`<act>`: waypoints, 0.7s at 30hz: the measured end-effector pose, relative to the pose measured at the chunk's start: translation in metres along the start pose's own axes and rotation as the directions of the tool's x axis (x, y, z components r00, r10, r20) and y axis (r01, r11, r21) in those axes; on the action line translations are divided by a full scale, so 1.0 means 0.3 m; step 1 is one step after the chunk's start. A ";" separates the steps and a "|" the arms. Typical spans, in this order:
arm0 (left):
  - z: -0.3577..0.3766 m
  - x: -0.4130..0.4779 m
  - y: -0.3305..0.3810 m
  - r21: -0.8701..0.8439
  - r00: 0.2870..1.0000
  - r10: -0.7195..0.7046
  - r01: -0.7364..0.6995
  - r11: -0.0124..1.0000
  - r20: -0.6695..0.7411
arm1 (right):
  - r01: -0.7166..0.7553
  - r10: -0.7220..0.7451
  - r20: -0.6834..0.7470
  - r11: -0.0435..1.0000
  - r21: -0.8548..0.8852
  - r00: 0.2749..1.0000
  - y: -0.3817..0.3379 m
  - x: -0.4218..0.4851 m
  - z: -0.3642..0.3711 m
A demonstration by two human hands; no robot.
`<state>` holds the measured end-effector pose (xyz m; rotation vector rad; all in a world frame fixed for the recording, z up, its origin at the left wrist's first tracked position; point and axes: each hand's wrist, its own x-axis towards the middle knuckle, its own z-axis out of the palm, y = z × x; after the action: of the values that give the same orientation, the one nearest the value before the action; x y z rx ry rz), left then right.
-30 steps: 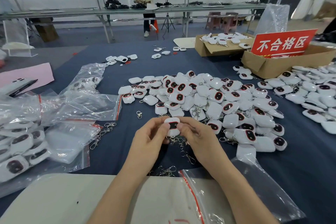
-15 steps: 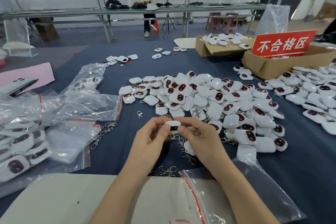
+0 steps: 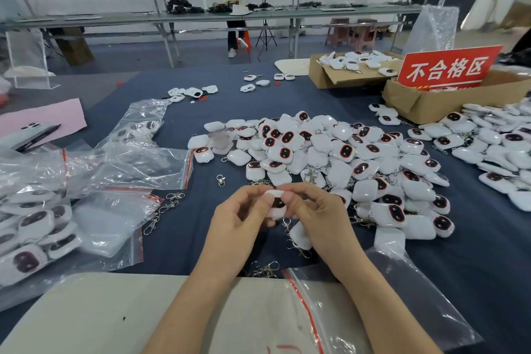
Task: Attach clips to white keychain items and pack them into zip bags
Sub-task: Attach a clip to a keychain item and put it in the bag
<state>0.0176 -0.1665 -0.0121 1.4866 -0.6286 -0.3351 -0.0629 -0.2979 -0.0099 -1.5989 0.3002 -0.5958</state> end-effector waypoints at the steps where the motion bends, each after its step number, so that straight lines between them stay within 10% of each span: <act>1: -0.003 0.004 -0.001 -0.017 1.000 -0.024 0.024 1.000 -0.011 | 0.001 -0.001 -0.014 1.000 -0.012 1.000 0.005 0.002 0.002; 6: -0.006 -0.001 -0.010 -0.006 0.985 -0.090 0.092 0.996 0.145 | -0.042 0.038 -0.077 0.998 -0.042 0.996 0.023 0.008 -0.004; 21: -0.003 0.019 -0.017 0.083 0.988 -0.150 0.147 0.986 0.036 | -0.060 0.074 0.106 0.989 -0.135 0.992 0.028 0.010 -0.012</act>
<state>0.0235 -0.1695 -0.0162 1.6106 -0.5717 -0.4623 -0.0610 -0.3036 -0.0174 -1.7347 0.3142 -0.4408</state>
